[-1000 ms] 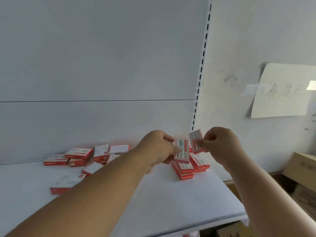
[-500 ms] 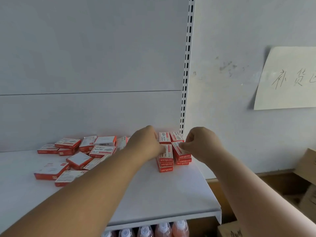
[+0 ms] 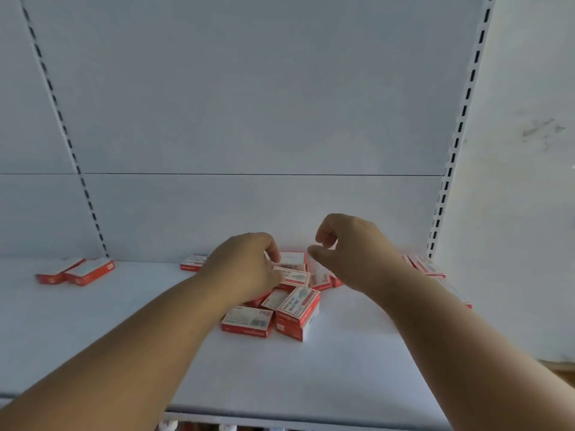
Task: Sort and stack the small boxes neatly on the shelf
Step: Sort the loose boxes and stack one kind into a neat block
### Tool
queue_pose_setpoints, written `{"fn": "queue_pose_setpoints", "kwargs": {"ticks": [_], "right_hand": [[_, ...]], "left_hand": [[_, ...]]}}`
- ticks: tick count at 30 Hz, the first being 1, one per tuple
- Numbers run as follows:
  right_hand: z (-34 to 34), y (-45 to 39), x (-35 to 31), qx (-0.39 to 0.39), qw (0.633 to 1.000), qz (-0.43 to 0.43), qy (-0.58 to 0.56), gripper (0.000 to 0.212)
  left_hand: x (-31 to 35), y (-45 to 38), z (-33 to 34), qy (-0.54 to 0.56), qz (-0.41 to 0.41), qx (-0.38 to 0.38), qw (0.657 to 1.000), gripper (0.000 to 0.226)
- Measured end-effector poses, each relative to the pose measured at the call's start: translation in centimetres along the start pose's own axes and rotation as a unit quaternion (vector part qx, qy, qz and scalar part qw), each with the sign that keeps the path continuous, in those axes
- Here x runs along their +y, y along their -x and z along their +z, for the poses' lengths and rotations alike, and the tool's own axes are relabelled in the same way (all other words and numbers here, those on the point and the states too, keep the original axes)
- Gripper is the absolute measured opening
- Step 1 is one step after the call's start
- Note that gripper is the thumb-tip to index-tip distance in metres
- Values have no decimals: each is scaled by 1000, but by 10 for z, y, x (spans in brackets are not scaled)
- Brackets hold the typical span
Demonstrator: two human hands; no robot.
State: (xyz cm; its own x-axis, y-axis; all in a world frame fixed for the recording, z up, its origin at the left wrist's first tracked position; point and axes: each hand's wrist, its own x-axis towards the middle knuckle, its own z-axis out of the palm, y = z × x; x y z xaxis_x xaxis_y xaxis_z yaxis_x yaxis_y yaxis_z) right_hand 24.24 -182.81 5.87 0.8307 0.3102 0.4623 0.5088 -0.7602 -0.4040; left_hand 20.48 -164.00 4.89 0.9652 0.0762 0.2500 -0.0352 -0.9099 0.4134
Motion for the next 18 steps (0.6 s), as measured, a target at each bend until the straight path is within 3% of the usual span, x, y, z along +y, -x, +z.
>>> {"fn": "queue_pose_setpoints", "kwargs": {"ticks": [4, 10, 14, 18], "right_hand": [[36, -40, -48, -58, 998, -8, 32, 8], [70, -72, -52, -154, 973, 70, 158, 33], [73, -61, -28, -189, 959, 115, 178, 54], [80, -63, -22, -207, 958, 106, 169, 52]], "left_hand": [[-60, -20, -33, -34, 0, -56, 998, 19], [-87, -39, -13, -27, 84, -131, 988, 20], [-100, -41, 8, 29, 130, -129, 983, 28], [-108, -41, 16, 89, 134, -114, 980, 25]]}}
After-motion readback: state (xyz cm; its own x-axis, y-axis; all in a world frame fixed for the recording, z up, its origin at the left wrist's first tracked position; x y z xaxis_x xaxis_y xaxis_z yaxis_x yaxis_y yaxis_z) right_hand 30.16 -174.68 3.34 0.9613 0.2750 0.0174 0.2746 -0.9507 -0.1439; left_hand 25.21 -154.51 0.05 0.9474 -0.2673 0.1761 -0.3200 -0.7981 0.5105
